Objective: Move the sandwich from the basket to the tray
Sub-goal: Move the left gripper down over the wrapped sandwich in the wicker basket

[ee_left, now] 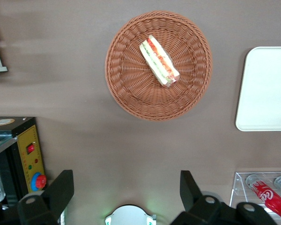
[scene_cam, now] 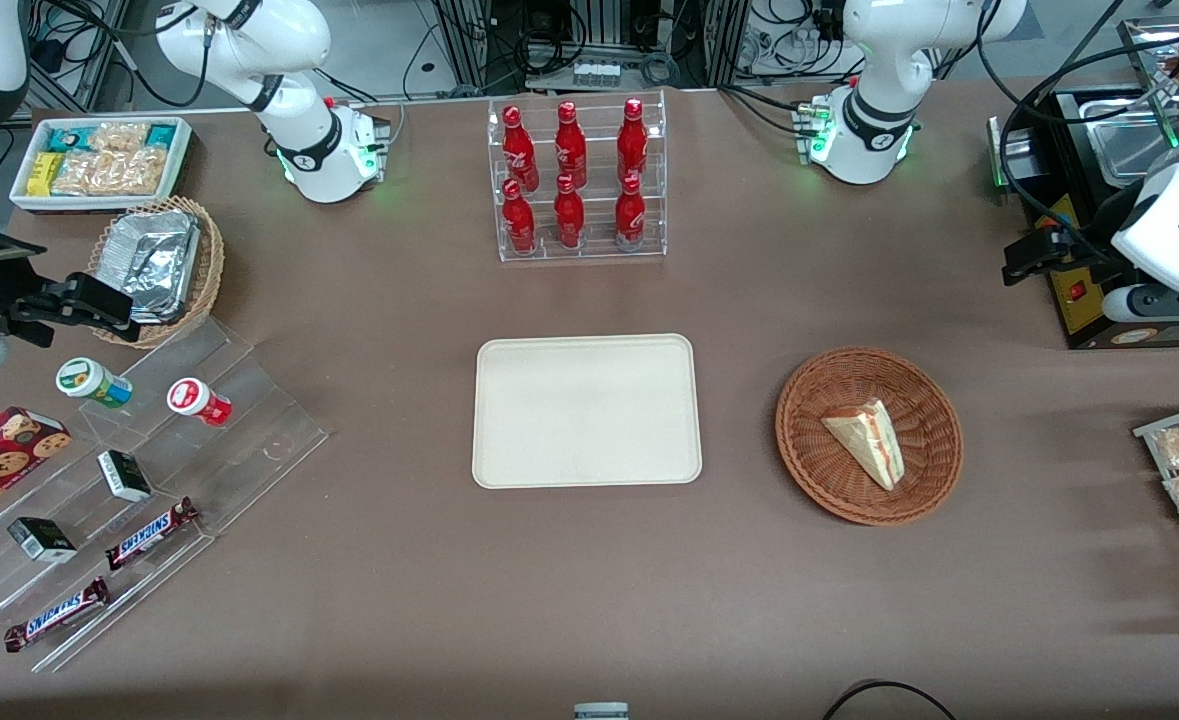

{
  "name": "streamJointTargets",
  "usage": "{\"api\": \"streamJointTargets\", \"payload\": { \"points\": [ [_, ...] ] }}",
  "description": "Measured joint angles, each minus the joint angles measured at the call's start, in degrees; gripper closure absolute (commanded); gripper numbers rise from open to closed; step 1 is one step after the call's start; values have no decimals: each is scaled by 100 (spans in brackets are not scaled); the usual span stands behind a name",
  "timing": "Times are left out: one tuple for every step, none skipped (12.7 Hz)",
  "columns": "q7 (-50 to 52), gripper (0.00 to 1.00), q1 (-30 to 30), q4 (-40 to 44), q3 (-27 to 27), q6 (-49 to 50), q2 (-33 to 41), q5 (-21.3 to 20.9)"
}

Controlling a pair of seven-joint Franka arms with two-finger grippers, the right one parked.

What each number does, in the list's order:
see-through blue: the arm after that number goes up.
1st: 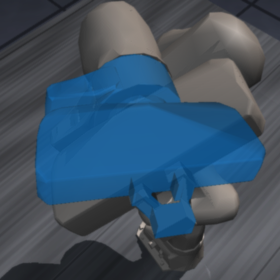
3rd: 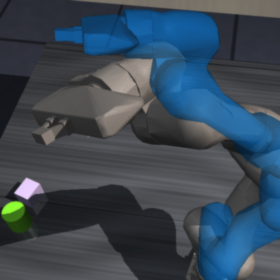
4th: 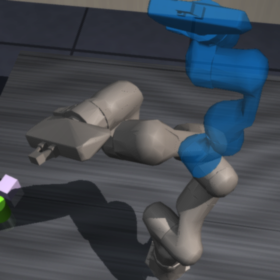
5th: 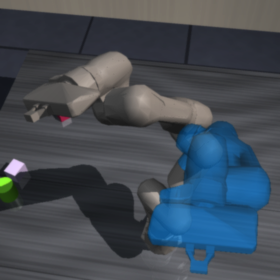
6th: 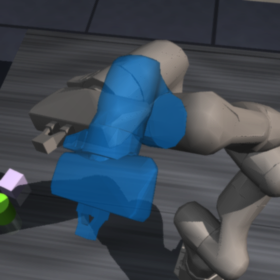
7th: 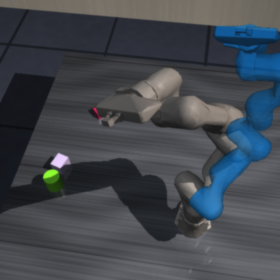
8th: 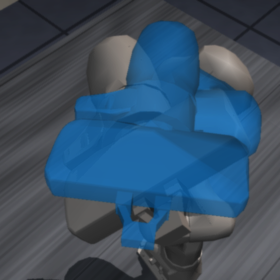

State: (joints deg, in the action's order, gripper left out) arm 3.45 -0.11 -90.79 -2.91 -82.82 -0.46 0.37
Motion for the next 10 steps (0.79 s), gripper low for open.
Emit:
{"api": "streamJointTargets", "payload": {
  "points": [
    [0,0,-25,0,-46,0,0,-27],
    [0,0,-27,0,-65,0,-1,-45],
    [0,0,-27,0,-77,0,-2,-59],
    [0,0,-27,0,-85,0,-11,-80],
    [6,0,-27,-7,-85,-13,-42,-92],
    [114,0,-27,-68,-87,-126,-121,-97],
    [371,0,-20,-190,-96,-378,-220,-106],
    [825,0,9,-433,-123,-810,-321,-167],
    [1295,0,81,-732,-154,-1265,-423,-284],
    [1750,0,190,-1037,-176,-1697,-518,-378]
  ]
}}
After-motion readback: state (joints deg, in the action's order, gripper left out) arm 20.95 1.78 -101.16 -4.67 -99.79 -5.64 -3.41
